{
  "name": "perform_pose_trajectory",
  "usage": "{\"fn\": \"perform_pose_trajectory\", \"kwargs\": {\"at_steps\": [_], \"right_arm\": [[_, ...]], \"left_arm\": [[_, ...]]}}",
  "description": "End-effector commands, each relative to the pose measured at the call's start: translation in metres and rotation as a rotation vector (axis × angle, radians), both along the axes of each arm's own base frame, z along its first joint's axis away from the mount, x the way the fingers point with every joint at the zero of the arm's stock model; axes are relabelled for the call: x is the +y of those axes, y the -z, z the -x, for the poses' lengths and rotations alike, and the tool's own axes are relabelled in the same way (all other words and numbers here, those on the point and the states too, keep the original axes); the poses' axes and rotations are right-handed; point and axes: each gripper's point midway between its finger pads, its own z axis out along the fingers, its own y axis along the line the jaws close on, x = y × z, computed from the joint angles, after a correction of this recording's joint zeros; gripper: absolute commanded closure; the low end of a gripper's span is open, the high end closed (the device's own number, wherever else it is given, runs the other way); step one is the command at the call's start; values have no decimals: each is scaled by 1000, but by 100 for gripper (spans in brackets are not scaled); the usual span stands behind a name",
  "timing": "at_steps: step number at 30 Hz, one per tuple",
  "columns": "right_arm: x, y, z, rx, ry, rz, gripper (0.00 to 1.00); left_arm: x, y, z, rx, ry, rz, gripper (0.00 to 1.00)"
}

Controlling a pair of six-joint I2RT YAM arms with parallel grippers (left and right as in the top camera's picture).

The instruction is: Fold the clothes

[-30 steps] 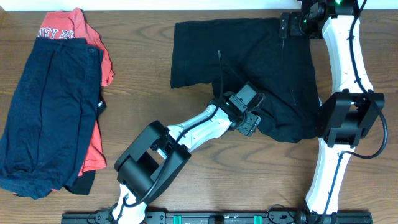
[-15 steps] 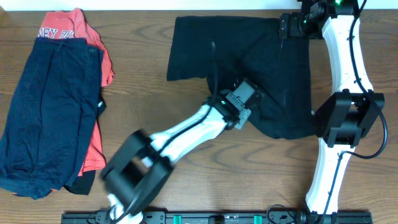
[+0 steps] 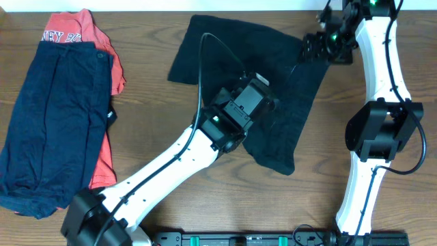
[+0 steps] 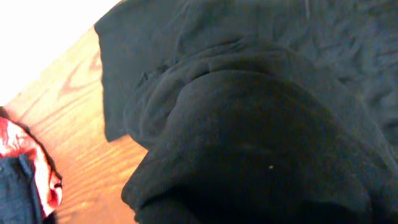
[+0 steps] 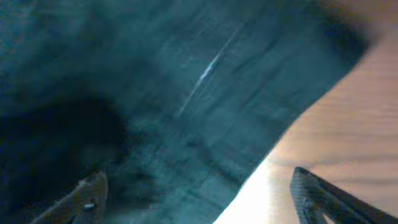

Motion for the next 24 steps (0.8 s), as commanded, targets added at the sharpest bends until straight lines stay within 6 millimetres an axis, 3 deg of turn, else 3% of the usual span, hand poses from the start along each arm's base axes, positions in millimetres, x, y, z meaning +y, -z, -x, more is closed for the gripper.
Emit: {"fn": "perform_pose_trajectory", "kwargs": {"at_steps": [1,5,13,17,24], "right_arm": [[46,-23,20,3,-156,-210,11],[64,-18,50,105,-235,-161,9],[54,13,79,292,-83,191,9],[53,37,96,368,-55,315,12],[59,88,106,415,6,332,16]], "left_arm": [[5,10,-5,4,-12,-50,94],[4,23,-6,28,-11,-76,94],[11,49,-2,96,-15,-148,94],[31,58,1,149,-68,-181,94],[71,65,5,236,-142,-252,94]]}}
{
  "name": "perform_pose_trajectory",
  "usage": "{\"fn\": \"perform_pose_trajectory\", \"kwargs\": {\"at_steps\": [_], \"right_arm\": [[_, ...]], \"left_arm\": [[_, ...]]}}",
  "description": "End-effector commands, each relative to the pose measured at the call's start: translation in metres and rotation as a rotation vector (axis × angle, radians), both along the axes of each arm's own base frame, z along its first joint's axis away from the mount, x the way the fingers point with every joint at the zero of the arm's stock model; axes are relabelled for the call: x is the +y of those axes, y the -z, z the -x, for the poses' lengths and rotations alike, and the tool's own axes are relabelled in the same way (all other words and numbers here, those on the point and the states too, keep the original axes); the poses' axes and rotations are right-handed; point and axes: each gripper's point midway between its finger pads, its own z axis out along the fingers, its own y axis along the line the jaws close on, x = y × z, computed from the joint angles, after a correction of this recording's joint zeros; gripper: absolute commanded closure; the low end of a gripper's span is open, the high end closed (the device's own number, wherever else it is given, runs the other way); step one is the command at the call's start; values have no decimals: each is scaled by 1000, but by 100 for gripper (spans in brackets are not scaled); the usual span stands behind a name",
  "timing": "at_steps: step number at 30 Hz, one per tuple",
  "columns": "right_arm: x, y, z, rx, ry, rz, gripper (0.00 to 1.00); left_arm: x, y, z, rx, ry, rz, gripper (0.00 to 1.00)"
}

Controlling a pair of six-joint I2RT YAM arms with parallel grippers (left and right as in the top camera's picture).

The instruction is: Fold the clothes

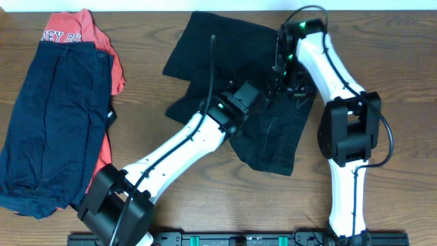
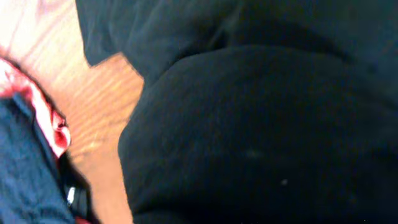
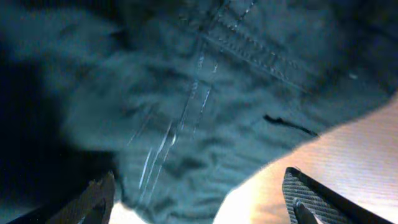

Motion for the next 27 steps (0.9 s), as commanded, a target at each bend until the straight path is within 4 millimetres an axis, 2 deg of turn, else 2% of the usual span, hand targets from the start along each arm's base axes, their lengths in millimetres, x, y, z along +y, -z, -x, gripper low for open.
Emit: {"fn": "perform_pose_trajectory", "kwargs": {"at_steps": [1,8,9,13,15,19,24,27], "right_arm": [[-9,15,7,13,79,63,16],[-17,48,13,19,105,66,15],[-19,54,13,19,111,65,14],[-30,75,18,20,138,65,12],[-38,83,20,20,159,65,11],[-64,94,18,15,229,62,10],[-110,98,-4,-63,305,41,5],[-135,100,-18,-123,348,27,3]], "left_arm": [[19,2,-2,16,-53,-33,93],[33,4,1,47,-80,-59,83],[35,5,2,54,-80,-65,70],[43,7,12,98,-80,-103,34],[49,7,20,131,-79,-132,25],[54,10,33,195,-75,-149,23],[38,17,40,247,-59,-56,22],[29,20,40,259,-51,-8,16]]}}
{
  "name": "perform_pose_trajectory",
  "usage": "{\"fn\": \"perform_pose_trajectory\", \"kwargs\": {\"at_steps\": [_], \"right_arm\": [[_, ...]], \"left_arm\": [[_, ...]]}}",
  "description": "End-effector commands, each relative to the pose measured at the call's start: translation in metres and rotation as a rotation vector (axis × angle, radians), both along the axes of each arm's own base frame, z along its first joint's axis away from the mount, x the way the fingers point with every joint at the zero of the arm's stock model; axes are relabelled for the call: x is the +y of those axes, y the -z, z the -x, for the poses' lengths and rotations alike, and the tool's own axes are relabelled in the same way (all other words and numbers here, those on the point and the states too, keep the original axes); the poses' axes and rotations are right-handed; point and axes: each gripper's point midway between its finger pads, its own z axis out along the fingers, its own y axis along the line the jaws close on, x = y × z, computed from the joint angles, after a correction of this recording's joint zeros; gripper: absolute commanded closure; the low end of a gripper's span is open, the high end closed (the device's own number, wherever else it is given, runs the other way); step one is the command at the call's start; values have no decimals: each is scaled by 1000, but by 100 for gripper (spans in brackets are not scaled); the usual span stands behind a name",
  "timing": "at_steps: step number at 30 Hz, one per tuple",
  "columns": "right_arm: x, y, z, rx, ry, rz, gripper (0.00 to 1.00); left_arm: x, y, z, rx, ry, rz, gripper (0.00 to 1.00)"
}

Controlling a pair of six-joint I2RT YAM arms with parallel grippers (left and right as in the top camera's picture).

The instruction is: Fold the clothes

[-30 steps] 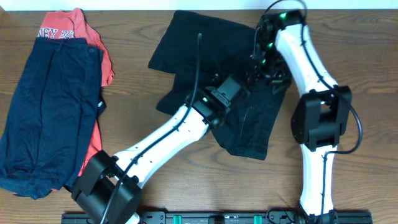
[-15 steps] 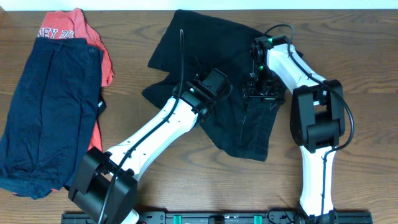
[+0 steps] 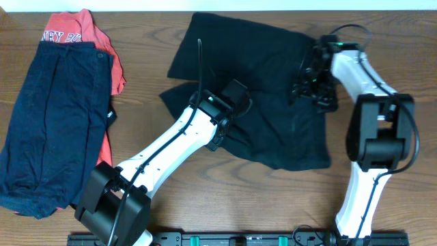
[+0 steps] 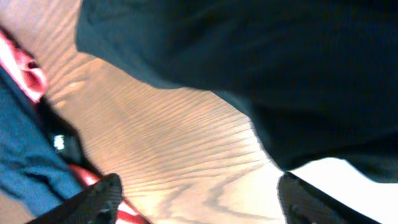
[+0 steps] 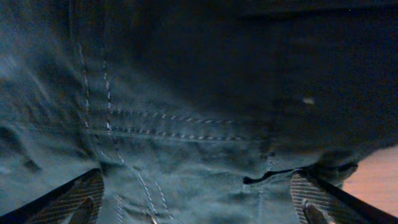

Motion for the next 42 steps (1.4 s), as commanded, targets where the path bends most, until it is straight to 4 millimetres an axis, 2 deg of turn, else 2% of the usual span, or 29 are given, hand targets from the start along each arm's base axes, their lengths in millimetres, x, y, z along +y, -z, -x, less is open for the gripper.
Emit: {"fn": "perform_pose_trajectory", "kwargs": {"at_steps": [1,3,6,10,16,20,24,28,32,36,39,42], "right_arm": [[-56,50,10,60,26,64,3],[-71,45,3,30,37,52,2],[-81,30,-5,4,33,6,1],[-88,-4,-20,-35,5,-1,1],[-78,-68,-43,-127,-45,15,1],[-63,-93,-50,-181,-90,25,1],[-51,-96,-51,-190,-117,24,1],[-43,-96,-51,-187,-133,22,1],[-37,-96,-51,-186,-146,20,1],[-35,-95,-49,-179,-150,19,1],[-35,-95,-48,-174,-150,18,1],[-35,-95,-47,-171,-150,18,1]], "left_arm": [[-11,6,5,44,-1,66,16],[-13,7,5,46,0,79,16],[-15,9,4,47,0,92,16],[-16,20,-7,23,-51,127,16],[-20,54,-16,102,-114,251,16],[-19,73,-31,108,-150,291,16],[-19,83,-48,71,-168,314,16],[-17,83,-60,36,-181,336,17],[-16,84,-69,12,-189,350,29],[-15,92,-77,-1,-188,351,35],[-11,95,-79,0,-199,350,51],[-9,95,-81,-4,-208,352,62]]}}
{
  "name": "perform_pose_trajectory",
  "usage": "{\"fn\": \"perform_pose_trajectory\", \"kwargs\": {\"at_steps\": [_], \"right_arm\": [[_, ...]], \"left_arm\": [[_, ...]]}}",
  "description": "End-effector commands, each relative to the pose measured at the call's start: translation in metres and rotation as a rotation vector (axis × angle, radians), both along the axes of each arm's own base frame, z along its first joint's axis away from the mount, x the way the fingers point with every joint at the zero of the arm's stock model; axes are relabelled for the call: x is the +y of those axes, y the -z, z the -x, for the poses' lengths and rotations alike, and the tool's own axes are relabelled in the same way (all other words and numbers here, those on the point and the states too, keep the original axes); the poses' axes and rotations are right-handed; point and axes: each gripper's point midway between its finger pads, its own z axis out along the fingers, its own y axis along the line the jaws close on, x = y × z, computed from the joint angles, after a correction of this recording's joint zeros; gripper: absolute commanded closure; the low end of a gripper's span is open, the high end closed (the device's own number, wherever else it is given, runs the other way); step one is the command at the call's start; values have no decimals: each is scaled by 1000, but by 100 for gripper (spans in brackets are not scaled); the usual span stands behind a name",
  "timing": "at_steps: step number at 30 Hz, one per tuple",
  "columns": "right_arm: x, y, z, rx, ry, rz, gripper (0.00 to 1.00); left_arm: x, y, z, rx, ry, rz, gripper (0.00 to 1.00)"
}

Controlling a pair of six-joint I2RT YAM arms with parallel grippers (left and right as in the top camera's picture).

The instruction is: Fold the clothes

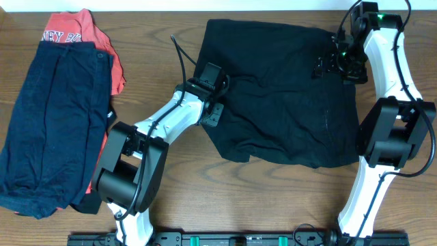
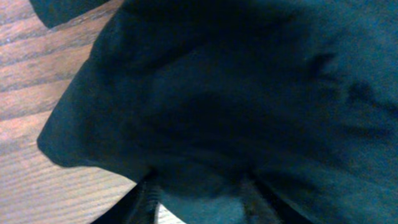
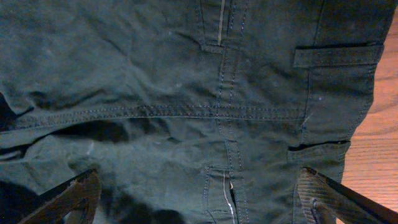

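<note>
A pair of black shorts [image 1: 287, 102] lies spread out on the wooden table [image 1: 171, 184], its seams and pockets filling the right wrist view [image 3: 217, 112]. My left gripper [image 1: 212, 102] sits at the shorts' left edge. In the left wrist view its fingers [image 2: 146, 199] are close together with a fold of black cloth between them, left gripper [image 2: 199, 190]. My right gripper [image 1: 334, 65] hovers over the upper right part of the shorts, open wide, with nothing held, right gripper [image 3: 199, 199].
At the table's left end a navy garment [image 1: 58, 116] lies on top of a red shirt [image 1: 78, 31]. Both white arms reach over the table, the left one from the front edge, the right one along the right side.
The shorts now lie wider and flatter, reaching further right and down. My left gripper shifted left to the shorts' left edge and closed on cloth. My right gripper moved up and right, still open.
At first the shorts lay bunched, with my left gripper buried in cloth at their middle and the right one open at the top right corner. Then both grippers met over the bunched middle. Later the left stood open and the shorts were partly unfolded. Now they lie spread.
</note>
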Motion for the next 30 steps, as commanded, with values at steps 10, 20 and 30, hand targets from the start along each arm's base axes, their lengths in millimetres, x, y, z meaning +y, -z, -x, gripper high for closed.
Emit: {"fn": "perform_pose_trajectory", "kwargs": {"at_steps": [10,20,30], "right_arm": [[6,-13,0,-24,-43,6,1],[6,-13,0,-25,-43,6,1],[6,-13,0,-26,-43,6,1]], "left_arm": [[13,7,-4,10,41,-28,64],[15,30,-3,71,25,23,37],[29,38,-6,70,8,-32,94]]}}
